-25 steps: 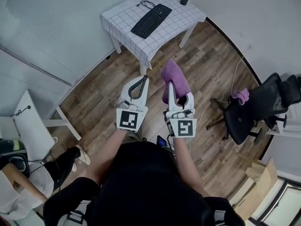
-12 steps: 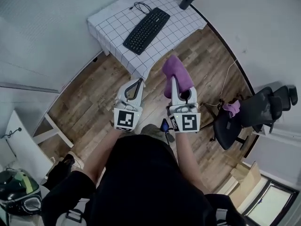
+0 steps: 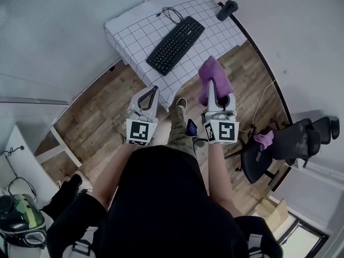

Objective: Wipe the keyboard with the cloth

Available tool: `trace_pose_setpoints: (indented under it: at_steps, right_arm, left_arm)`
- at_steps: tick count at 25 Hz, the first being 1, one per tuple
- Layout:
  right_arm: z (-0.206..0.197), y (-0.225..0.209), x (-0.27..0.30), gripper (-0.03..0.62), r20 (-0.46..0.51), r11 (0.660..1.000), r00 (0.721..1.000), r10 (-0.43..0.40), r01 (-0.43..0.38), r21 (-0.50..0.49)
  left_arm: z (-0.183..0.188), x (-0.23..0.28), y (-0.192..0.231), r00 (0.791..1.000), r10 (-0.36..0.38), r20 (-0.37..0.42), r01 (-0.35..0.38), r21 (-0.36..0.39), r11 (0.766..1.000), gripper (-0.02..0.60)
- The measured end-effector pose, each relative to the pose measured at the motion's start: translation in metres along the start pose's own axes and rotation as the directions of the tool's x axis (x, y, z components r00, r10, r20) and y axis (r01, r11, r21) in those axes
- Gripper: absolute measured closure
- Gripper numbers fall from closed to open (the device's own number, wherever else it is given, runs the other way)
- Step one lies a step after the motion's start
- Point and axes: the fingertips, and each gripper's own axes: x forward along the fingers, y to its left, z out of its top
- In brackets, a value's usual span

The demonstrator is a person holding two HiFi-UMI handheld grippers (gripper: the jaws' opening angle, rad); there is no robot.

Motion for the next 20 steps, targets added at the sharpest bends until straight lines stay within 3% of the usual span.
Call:
trace_pose_setpoints:
  at_steps: [5, 9, 14, 16, 20]
  right_arm:
    - [-0.017, -0.027, 0.063, 0.528, 0.01, 0.997, 0.997, 0.074, -0.074, 0.0]
    - [-0.038, -0.059, 0.124, 0.528, -0.009, 0.992, 0.992, 0.127, -0.127, 0.006]
    - [-0.068, -0.098, 0.2, 0.528, -0.056, 0.972, 0.97, 0.235, -0.235, 0.005]
    - [-0.077, -0.11, 0.227, 0.528, -0.06, 0.958, 0.957, 0.285, -0.286, -0.011]
    - [-0.1, -0.14, 0.275, 0.528, -0.094, 0.931, 0.929, 0.358, -0.363, -0.039]
  left_arm:
    - [-0.011, 0.027, 0.018, 0.997, 0.067, -0.037, -0.067, -0.01, 0.998, 0.581]
    - [-0.022, 0.064, 0.044, 0.983, 0.157, -0.095, -0.158, -0.004, 0.987, 0.581]
    - [-0.036, 0.1, 0.074, 0.942, 0.283, -0.179, -0.289, -0.006, 0.957, 0.575]
    - [-0.05, 0.11, 0.085, 0.919, 0.328, -0.219, -0.339, -0.011, 0.941, 0.49]
    - [-0.078, 0.127, 0.09, 0.87, 0.399, -0.29, -0.423, -0.021, 0.906, 0.461]
